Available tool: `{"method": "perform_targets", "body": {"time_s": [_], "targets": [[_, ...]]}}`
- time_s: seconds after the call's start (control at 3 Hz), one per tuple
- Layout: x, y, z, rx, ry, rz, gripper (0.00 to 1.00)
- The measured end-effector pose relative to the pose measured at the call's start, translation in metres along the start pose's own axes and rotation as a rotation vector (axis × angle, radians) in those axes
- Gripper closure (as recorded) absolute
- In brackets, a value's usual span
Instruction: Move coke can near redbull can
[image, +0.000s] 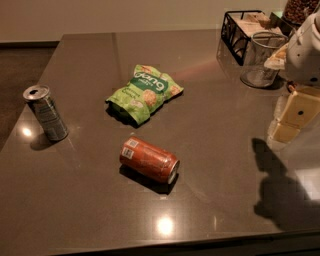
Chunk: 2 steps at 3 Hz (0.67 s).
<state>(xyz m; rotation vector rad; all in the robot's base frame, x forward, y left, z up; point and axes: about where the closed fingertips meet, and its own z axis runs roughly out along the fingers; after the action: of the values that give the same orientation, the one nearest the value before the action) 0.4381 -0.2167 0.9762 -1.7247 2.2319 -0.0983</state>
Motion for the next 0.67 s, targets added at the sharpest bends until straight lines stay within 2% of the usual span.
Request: {"method": "perform_targets", "body": {"time_s": [0.67], "targets": [[-0.0088, 0.0019, 0.0089, -0.002, 0.018, 0.02, 0.0]]}}
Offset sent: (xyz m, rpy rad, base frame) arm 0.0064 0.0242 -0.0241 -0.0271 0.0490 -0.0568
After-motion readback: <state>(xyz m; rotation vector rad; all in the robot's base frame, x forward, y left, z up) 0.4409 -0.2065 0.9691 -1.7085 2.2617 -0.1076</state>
